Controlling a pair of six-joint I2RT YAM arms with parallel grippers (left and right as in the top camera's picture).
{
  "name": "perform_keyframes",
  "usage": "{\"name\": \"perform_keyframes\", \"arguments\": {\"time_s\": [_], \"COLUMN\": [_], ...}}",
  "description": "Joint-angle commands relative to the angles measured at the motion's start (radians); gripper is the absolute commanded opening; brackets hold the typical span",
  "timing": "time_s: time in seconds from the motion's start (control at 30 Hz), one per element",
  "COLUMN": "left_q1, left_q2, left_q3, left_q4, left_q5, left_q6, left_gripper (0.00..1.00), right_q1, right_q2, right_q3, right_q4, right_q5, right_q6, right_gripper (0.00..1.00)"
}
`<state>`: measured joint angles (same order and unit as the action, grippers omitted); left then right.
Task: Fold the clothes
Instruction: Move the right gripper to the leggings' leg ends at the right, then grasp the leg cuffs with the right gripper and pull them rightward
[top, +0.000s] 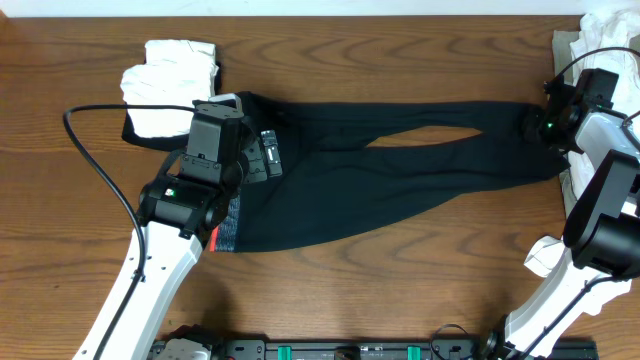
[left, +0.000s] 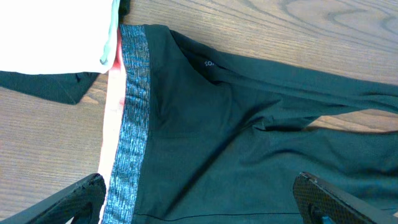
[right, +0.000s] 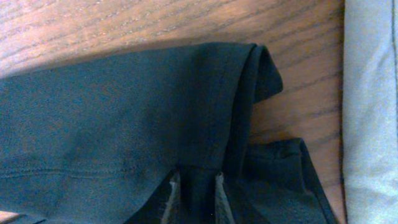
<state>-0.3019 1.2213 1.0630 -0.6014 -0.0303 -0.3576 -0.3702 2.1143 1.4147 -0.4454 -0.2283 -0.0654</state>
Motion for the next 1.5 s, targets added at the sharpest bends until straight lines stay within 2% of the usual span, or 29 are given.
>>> {"name": "perform_keyframes", "arguments": {"time_s": [0.0, 0.1, 0.17, 0.2, 0.27, 0.33, 0.43, 0.73, 0.97, 1.47], "left_q1": [0.005, 0.005, 0.005, 0.004, 0.004, 0.004, 0.004, 0.005, 0.004, 0.004], "left_q2": [-0.006, -0.006, -0.006, -0.006, -0.006, -0.006, -0.006, -0.006, -0.006, -0.006], "left_q3": [0.018, 0.018, 0.018, 0.018, 0.018, 0.018, 0.018, 0.018, 0.018, 0.018], "left_q4": [0.001, 0.001, 0.001, 0.001, 0.001, 0.001, 0.001, 0.001, 0.001, 0.001], "left_q5": [-0.015, -0.015, -0.015, -0.015, -0.015, -0.015, -0.015, -0.015, -0.015, -0.015], "left_q6": [0.017, 0.017, 0.017, 0.017, 0.017, 0.017, 0.017, 0.017, 0.017, 0.017], "left_gripper": [0.98, 0.98, 0.98, 0.98, 0.98, 0.98, 0.98, 0.98, 0.98, 0.98], "right_q1": [-0.01, -0.01, -0.01, -0.01, -0.011, -0.016, -0.023, -0.026, -0.026, -0.026], "right_q2": [0.0, -0.018, -0.034, -0.04, -0.049, -0.05, -0.05, -0.05, -0.05, -0.05], "right_q3": [0.019, 0.032, 0.035, 0.037, 0.037, 0.037, 0.037, 0.027, 0.023, -0.009], "right_q4": [0.005, 0.005, 0.005, 0.004, 0.004, 0.002, -0.008, -0.015, -0.019, 0.005], "right_q5": [-0.009, -0.019, -0.027, -0.027, -0.019, -0.014, -0.014, -0.008, -0.008, -0.007], "right_q6": [0.009, 0.01, 0.018, 0.021, 0.02, 0.02, 0.02, 0.02, 0.02, 0.02], "right_gripper": [0.17, 0.02, 0.01, 0.02, 0.17, 0.27, 0.33, 0.33, 0.27, 0.27]}}
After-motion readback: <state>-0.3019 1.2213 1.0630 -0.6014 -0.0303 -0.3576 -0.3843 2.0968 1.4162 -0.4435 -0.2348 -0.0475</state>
